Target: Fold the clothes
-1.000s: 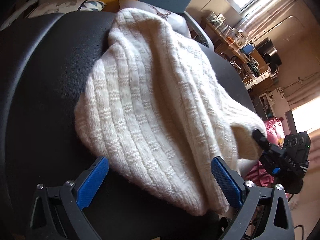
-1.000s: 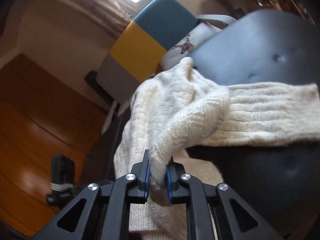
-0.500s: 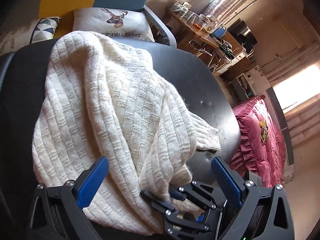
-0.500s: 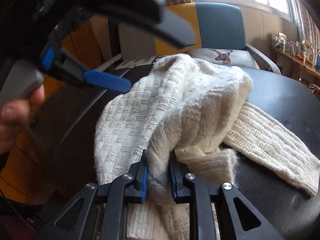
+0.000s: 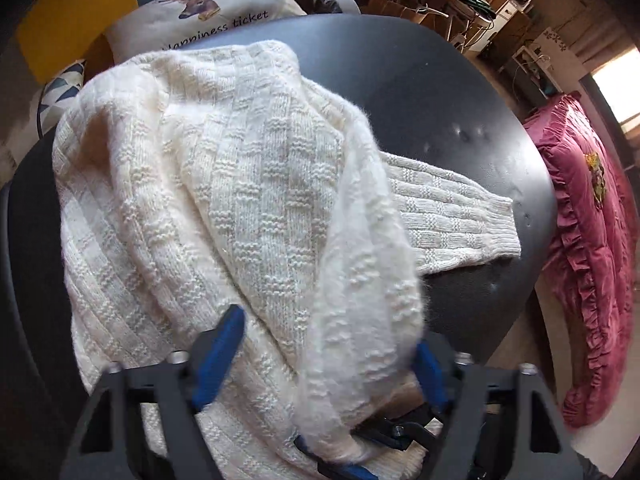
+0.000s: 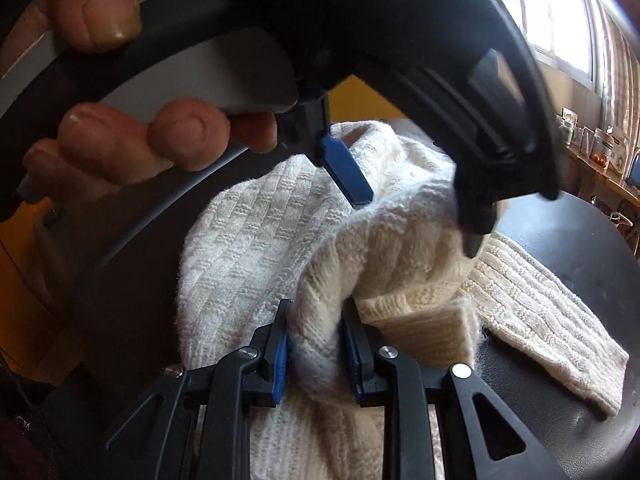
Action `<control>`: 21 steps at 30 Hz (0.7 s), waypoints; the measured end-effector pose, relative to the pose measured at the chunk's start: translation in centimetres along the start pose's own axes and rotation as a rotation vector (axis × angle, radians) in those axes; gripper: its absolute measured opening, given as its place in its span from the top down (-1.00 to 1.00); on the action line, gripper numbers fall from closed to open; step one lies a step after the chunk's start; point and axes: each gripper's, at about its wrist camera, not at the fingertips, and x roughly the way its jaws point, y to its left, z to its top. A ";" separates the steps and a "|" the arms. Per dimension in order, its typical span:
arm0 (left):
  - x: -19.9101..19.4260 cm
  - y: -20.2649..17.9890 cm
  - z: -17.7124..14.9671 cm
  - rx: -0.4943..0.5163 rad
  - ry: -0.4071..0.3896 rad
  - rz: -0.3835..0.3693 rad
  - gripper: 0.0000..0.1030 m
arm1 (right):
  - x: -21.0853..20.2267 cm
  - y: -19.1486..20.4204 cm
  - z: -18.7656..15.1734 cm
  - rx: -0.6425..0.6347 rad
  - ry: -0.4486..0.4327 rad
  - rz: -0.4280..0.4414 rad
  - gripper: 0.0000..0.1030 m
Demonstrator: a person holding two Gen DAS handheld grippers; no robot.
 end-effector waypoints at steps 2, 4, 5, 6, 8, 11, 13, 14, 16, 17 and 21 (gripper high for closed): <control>0.3 0.5 -0.5 -0.019 0.020 -0.035 0.68 | 0.0 0.2 -0.1 -0.013 -0.007 -0.011 0.48; -0.3 1.1 -1.0 -0.034 -0.014 -0.045 0.70 | 0.0 0.4 -0.1 -0.022 -0.014 -0.017 0.46; -0.8 1.5 -1.2 -0.048 -0.033 -0.060 0.71 | -0.1 0.3 -0.1 -0.022 -0.019 -0.018 0.46; -1.3 1.9 -1.4 -0.063 -0.052 -0.075 0.71 | -0.3 0.2 0.0 -0.022 -0.022 -0.017 0.46; -2.4 2.9 -1.9 -0.087 -0.098 -0.101 0.72 | -1.0 -0.1 0.4 -0.020 -0.032 -0.006 0.46; -5.1 4.7 -3.1 -0.118 -0.181 -0.129 0.74 | -3.4 -1.7 1.1 0.039 -0.108 0.022 0.46; -7.4 6.2 -4.0 -0.144 -0.239 -0.158 0.76 | -5.0 -3.7 1.3 0.136 -0.139 0.059 0.46; -8.7 7.0 -4.6 -0.157 -0.273 -0.165 0.77 | -5.6 -4.8 1.4 0.189 -0.145 0.075 0.46; -11.4 8.6 -5.7 -0.188 -0.339 -0.180 0.77 | -6.2 -6.4 1.3 0.262 -0.138 0.074 0.46; -12.8 9.5 -6.4 -0.204 -0.373 -0.186 0.77 | -6.4 -7.1 1.1 0.293 -0.135 0.076 0.46; -18.1 13.6 -9.7 -0.268 -0.502 -0.170 0.77 | -6.7 -9.3 0.2 0.419 -0.108 0.075 0.46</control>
